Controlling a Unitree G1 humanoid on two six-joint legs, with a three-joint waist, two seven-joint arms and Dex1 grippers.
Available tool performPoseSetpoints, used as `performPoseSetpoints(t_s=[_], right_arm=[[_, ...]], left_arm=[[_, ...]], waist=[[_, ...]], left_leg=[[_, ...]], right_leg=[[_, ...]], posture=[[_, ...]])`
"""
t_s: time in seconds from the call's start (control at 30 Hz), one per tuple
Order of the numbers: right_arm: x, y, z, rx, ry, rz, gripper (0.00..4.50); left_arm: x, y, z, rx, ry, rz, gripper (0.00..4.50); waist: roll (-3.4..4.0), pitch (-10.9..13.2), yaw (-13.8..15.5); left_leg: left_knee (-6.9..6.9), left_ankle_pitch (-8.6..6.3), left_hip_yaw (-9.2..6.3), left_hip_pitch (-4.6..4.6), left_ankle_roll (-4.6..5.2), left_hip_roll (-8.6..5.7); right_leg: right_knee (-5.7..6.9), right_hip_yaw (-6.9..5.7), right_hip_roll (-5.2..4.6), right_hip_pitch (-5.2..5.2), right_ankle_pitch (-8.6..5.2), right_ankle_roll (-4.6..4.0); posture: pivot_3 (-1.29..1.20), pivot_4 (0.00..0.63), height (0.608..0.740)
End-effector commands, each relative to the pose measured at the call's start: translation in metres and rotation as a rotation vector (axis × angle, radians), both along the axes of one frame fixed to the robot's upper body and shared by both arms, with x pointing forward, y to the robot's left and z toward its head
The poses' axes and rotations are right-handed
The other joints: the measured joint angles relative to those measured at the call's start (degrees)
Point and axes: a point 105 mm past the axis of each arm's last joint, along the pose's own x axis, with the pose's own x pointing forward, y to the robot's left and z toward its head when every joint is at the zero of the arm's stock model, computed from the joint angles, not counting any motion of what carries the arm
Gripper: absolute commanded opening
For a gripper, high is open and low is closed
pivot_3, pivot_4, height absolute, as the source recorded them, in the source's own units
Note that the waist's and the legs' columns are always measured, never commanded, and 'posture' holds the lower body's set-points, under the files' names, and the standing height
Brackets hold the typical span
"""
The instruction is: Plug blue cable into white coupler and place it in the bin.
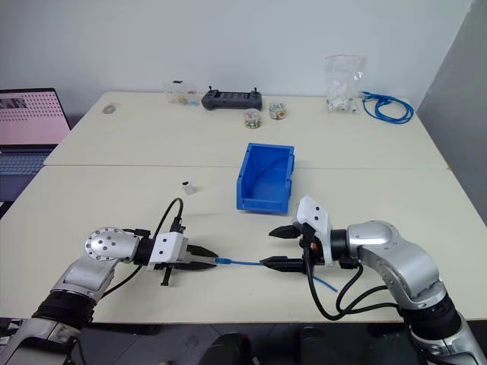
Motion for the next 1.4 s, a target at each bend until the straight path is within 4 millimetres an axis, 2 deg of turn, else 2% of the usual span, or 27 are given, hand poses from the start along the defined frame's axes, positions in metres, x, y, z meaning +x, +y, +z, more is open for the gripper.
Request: performPoseSetpoints(t_s=[0.03, 0.13, 0.33, 0.47, 0.57, 0.73, 0.97, 1.17, 1.3, 1.4], right_arm=[[-0.010, -0.004, 0.014, 0.045, -0.052, 0.001, 3.50], [-0.016, -0.010, 0.015, 0.066, -0.025, -0.030, 3.50], [-0.041, -0.020, 0.013, 0.085, 0.085, -0.036, 3.50], [-0.054, -0.023, 0.012, 0.113, 0.146, -0.066, 3.50], [-0.055, -0.023, 0.014, 0.158, 0.166, -0.113, 3.50], [-0.046, -0.022, 0.027, 0.283, 0.178, -0.187, 3.50], [-0.023, -0.017, 0.056, 0.476, 0.193, -0.220, 3.50], [-0.020, -0.009, 0.074, 0.562, 0.230, -0.172, 3.50], [-0.020, -0.006, 0.080, 0.581, 0.252, -0.144, 3.50], [-0.020, -0.004, 0.079, 0.574, 0.267, -0.138, 2.98]], left_arm=[[-0.011, -0.003, -0.019, 0.121, 0.089, -0.036, 0.33], [-0.007, -0.019, -0.005, 0.065, 0.125, -0.013, 0.25], [-0.006, -0.053, 0.034, -0.118, 0.305, 0.037, 0.25], [0.002, -0.077, 0.074, -0.323, 0.497, 0.084, 0.25], [0.005, -0.088, 0.101, -0.456, 0.631, 0.089, 0.25], [-0.002, -0.095, 0.127, -0.585, 0.823, 0.061, 0.25], [-0.022, -0.099, 0.142, -0.623, 0.961, 0.002, 0.25], [-0.032, -0.098, 0.142, -0.628, 0.996, 0.003, 0.25], [-0.032, -0.097, 0.142, -0.642, 0.994, 0.019, 0.25], [-0.031, -0.097, 0.143, -0.655, 0.992, 0.026, 0.25]], waist=[[0.00, 0.0, 0.1], [0.00, 0.0, 0.2], [-0.20, 0.1, 0.7], [-0.31, 0.2, 0.7], [-0.33, 0.2, 0.5], [-0.35, 0.2, -0.6], [-0.36, 0.2, -0.5], [-0.36, 0.2, -0.5], [-0.36, 0.2, -0.4], [-0.35, 0.2, -0.5]], left_leg=[[0.00, 0.00, -0.03, 0.00, 0.00, 0.00], [0.00, 0.00, -0.01, 0.01, 0.01, -0.01], [0.02, -0.01, -0.07, -0.14, 0.02, -0.02], [0.03, -0.01, -0.16, -0.17, 0.01, 0.03], [0.04, -0.01, -0.16, -0.17, 0.01, 0.02], [0.01, 0.00, -0.14, -0.13, 0.00, 0.05], [0.02, 0.01, -0.13, -0.10, -0.02, 0.04], [0.01, 0.01, -0.11, -0.13, -0.02, 0.02], [0.01, 0.01, -0.09, -0.12, -0.02, 0.03], [0.01, 0.01, -0.08, -0.12, -0.02, 0.03]], right_leg=[[-0.01, -0.02, 0.00, 0.02, -0.02, 0.03], [-0.04, 0.00, 0.00, 0.05, -0.04, 0.07], [-0.06, -0.04, 0.01, -0.01, -0.08, 0.14], [-0.04, -0.10, 0.07, -0.05, -0.08, 0.14], [-0.04, -0.10, 0.08, -0.04, -0.09, 0.15], [-0.04, -0.06, 0.09, -0.03, -0.09, 0.15], [0.00, -0.02, 0.08, -0.04, -0.09, 0.15], [-0.03, 0.02, 0.04, -0.05, -0.09, 0.14], [-0.03, 0.04, 0.04, -0.05, -0.09, 0.14], [-0.03, 0.04, 0.04, -0.06, -0.09, 0.14]], posture=[[0.00, 0.150, 0.740], [0.00, 0.150, 0.740], [0.00, 0.150, 0.740], [0.00, 0.150, 0.740], [0.00, 0.150, 0.740], [0.00, 0.150, 0.740], [0.00, 0.150, 0.740], [0.00, 0.150, 0.740], [0.00, 0.150, 0.740], [0.00, 0.150, 0.740]])
